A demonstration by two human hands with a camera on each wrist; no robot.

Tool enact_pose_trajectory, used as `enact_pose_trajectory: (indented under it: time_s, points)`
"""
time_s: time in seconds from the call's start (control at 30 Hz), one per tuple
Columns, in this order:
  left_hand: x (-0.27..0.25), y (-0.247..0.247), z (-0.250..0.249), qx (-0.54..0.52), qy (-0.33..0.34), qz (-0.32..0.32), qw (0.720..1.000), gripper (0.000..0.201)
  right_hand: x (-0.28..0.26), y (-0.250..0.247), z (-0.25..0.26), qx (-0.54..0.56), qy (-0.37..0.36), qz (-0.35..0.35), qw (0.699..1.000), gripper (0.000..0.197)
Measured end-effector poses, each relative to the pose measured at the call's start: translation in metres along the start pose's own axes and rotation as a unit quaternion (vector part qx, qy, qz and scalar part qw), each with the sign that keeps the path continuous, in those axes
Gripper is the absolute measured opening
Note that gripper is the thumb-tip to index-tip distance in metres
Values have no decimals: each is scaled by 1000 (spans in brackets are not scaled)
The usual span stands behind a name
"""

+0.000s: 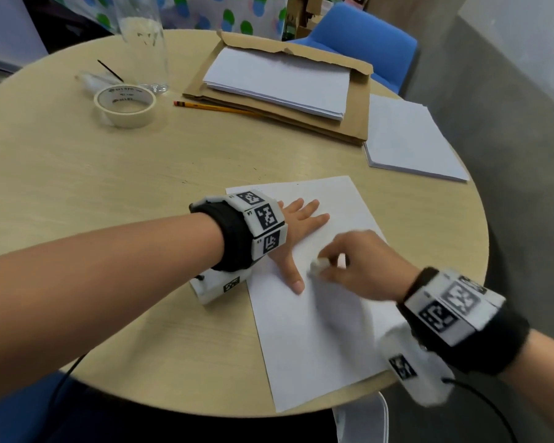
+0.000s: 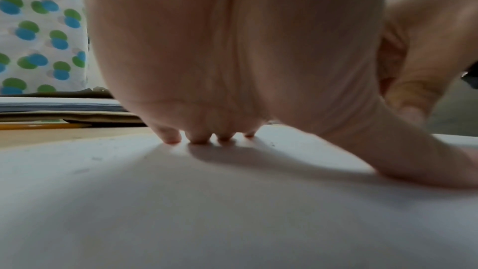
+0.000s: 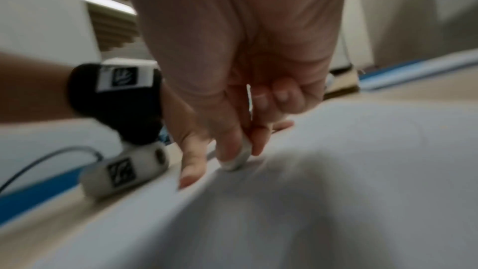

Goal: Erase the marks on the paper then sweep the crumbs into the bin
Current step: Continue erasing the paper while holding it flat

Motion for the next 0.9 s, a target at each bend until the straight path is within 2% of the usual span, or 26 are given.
enact_pose_trajectory:
  time_s: [0.07, 0.1, 0.2, 0.27, 0.3, 0.37, 0.43, 0.5, 0.57, 0.67, 0.7, 0.8, 0.83, 0.9]
  points:
    - [0, 0, -1, 2, 0, 2, 1000, 129, -2, -2, 0, 1, 3, 32, 999, 26]
    - [0, 0, -2, 3, 1, 2, 1000, 129, 4, -7, -2, 5, 22, 22, 999, 29]
    - [0, 0, -1, -4, 5, 0, 1000, 129, 30, -19, -14, 35, 84, -56, 994, 29]
    - [0, 0, 0, -2, 4, -1, 1000, 130, 29, -15, -12, 28, 70, -84, 994, 25]
    - [1, 0, 0, 3, 3, 0, 1000, 130, 23, -9, -10, 16, 52, -79, 995, 25]
    - [1, 0, 0, 9, -3, 4, 1000, 130, 6, 0, -4, -2, 23, -27, 999, 24]
    - [2, 1, -1, 10, -4, 9, 1000, 130, 1, -1, -4, 15, 28, 26, 999, 25]
    - [3, 1, -2, 9, -2, 7, 1000, 130, 14, -11, -9, 38, 57, 15, 998, 28]
    - [3, 1, -1, 1, -1, 3, 1000, 131, 29, -17, -16, 52, 86, -31, 995, 29]
    - [3, 2, -1, 4, -4, 0, 1000, 131, 22, -10, -14, 45, 60, -66, 995, 27]
    - [3, 2, 0, 8, -5, 1, 1000, 131, 13, -5, -12, 39, 40, -54, 997, 25]
    - [3, 3, 0, 10, -6, 1, 1000, 130, -5, -2, -9, 30, 18, 37, 999, 21]
    - [3, 2, -1, 11, -5, 2, 1000, 130, -1, -6, -10, 33, 25, 46, 998, 23]
    - [2, 1, 0, 11, -3, 2, 1000, 130, 17, -16, -16, 44, 53, 20, 997, 26]
Point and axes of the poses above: each hand's wrist, its own x-axis towards the middle knuckle, its own y-axis out of the palm, z = x × y, the point moved 2 cm from there along x, towards the middle knuckle, and after that the axes turned 1 degree about -x, right-handed, at the moved point
